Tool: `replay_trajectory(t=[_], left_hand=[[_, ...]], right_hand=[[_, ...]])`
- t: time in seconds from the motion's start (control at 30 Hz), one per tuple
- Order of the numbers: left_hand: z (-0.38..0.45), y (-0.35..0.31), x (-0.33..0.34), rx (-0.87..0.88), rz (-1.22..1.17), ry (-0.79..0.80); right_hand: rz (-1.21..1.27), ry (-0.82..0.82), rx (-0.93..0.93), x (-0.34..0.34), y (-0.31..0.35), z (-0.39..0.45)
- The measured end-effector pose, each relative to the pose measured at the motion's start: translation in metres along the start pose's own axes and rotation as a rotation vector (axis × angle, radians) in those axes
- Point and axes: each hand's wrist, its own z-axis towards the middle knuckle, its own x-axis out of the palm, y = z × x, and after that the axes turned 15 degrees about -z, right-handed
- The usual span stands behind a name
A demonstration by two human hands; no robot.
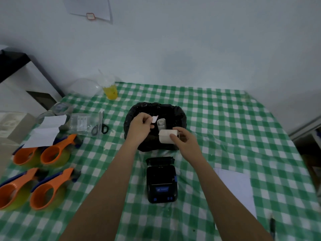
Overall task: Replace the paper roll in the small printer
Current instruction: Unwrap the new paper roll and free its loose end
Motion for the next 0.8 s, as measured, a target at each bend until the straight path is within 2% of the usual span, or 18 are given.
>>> replay_trajectory(t=[0.23, 0.57, 0.8], left_hand=[[0.036, 0.000, 0.009, 0.080, 0.140, -0.146], [0.070, 0.018, 0.018, 0.048, 0.456, -0.043], [0.055, 0.004, 0.016, 0.056, 0.361, -0.002]], right_hand=[[0.017, -0.090, 0.053, -0.005, -0.004, 0.019], [0.035, -0.132, 0.124, -0.006, -0.008, 0.030], [0.135, -0.110, 0.118, -0.006, -0.010, 0.023]])
